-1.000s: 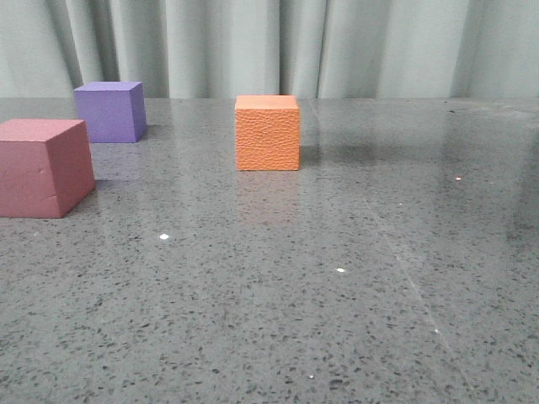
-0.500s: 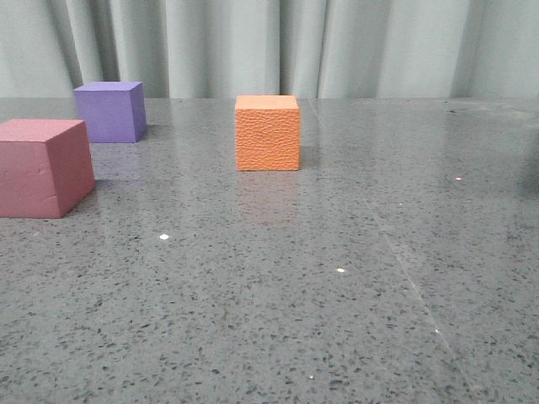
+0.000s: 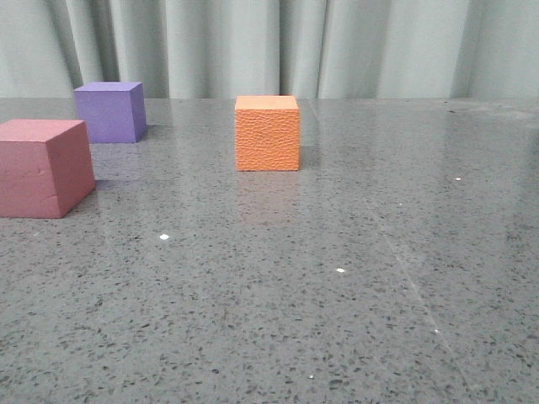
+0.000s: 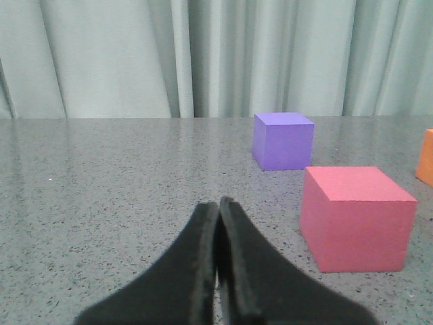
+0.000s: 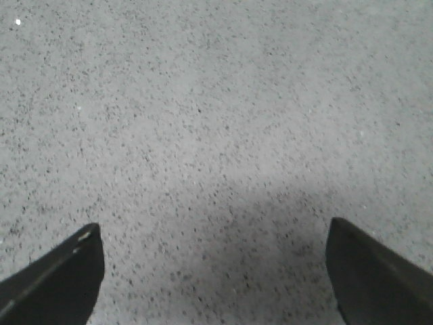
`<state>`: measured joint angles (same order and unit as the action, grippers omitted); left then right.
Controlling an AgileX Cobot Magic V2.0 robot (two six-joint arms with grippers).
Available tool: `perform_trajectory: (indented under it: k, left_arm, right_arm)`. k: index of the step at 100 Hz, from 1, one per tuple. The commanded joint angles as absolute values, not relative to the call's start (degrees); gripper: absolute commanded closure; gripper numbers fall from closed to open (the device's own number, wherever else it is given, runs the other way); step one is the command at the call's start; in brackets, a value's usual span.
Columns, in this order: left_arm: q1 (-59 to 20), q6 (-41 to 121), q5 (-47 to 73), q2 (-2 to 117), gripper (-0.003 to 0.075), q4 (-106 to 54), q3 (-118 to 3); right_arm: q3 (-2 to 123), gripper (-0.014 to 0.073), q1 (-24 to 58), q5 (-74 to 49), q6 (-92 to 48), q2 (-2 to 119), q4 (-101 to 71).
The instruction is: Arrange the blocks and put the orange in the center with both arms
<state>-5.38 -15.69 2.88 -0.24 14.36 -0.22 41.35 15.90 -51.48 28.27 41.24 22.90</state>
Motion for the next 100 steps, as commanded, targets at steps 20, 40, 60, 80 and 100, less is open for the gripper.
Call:
perform_trajectory:
  k: [20, 40, 60, 80, 100]
  left_arm:
    - [-5.2, -16.3, -1.4, -2.0, 0.0739, 14.0, 2.8]
    - [-5.2, -16.3, -1.4, -2.0, 0.0739, 14.0, 2.8]
    - [-5.2, -16.3, -1.4, -2.0, 0.0739, 14.0, 2.8]
    - [-5.2, -16.3, -1.4, -2.0, 0.0739, 14.0, 2.8]
    - [-5.2, -16.3, -1.4, -2.0, 0.0739, 14.0, 2.8]
  right_arm:
    - [37.4, 0.0422, 15.5, -49.2, 27.8, 30.4, 25.0]
    - [37.4, 0.0657, 15.5, -50.3, 27.8, 27.2, 25.0]
    - [37.4, 0.0658, 15.5, -51.6, 27.8, 27.2, 25.0]
    - [37.4, 0.0660, 15.5, -51.6, 27.8, 27.2, 25.0]
    - [37.4, 0.0661, 15.5, -51.4, 27.8, 27.1, 25.2]
